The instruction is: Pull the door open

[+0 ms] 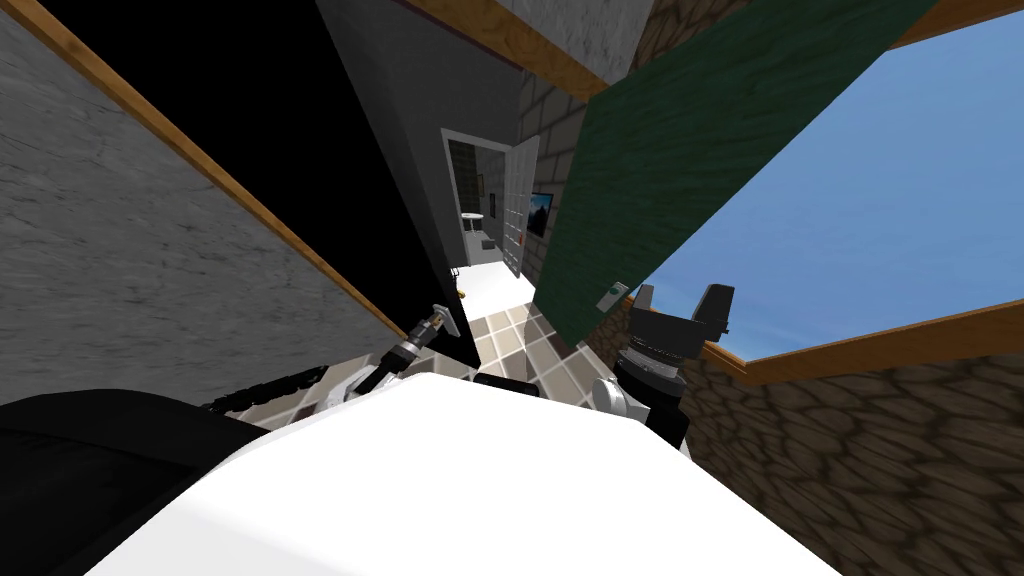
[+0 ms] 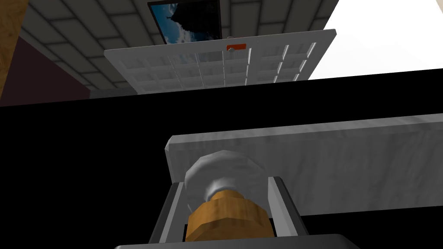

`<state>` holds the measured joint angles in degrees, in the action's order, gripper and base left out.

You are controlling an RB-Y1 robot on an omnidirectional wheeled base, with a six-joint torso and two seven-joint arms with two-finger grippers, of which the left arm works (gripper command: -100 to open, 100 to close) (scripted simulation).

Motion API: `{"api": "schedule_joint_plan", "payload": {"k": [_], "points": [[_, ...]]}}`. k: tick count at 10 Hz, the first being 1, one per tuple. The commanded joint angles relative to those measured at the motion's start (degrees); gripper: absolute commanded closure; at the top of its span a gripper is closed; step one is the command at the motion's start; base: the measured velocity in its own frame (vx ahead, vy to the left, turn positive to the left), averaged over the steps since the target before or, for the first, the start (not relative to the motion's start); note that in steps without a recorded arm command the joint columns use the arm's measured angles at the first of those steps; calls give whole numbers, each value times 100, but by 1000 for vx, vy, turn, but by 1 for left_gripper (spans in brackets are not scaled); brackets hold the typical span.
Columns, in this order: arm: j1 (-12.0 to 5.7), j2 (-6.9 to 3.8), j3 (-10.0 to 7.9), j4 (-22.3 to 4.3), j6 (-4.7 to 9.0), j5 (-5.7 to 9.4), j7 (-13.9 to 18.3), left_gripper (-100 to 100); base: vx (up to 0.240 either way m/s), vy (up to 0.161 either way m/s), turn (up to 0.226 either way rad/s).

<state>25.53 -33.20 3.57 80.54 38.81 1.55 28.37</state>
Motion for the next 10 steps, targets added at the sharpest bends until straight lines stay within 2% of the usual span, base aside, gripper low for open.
{"api": "schedule_joint_plan", "payload": {"k": [1,2,3,4,5,6,7,8,10], "points": [[124,-137,26,-94,286,-8,76,100,-34,19,19],[124,-137,26,-94,342,-8,76,100,-24,12,16],[226,-250,55,-137,554,-17,140,100,-17,9,22],[226,-250,55,-137,604,-17,140,100,-19,14,32],[327,-362,85,-178,830,-26,204,100,-24,17,12],[425,-470,114,-218,992,-36,265,100,-28,35,22],[425,-470,114,-218,1079,-36,265,100,-22,26,22],[516,-571,140,-256,1272,-44,322,100,-18,25,29],[667,-739,185,-317,1559,-59,416,100,-19,36,32]]}}
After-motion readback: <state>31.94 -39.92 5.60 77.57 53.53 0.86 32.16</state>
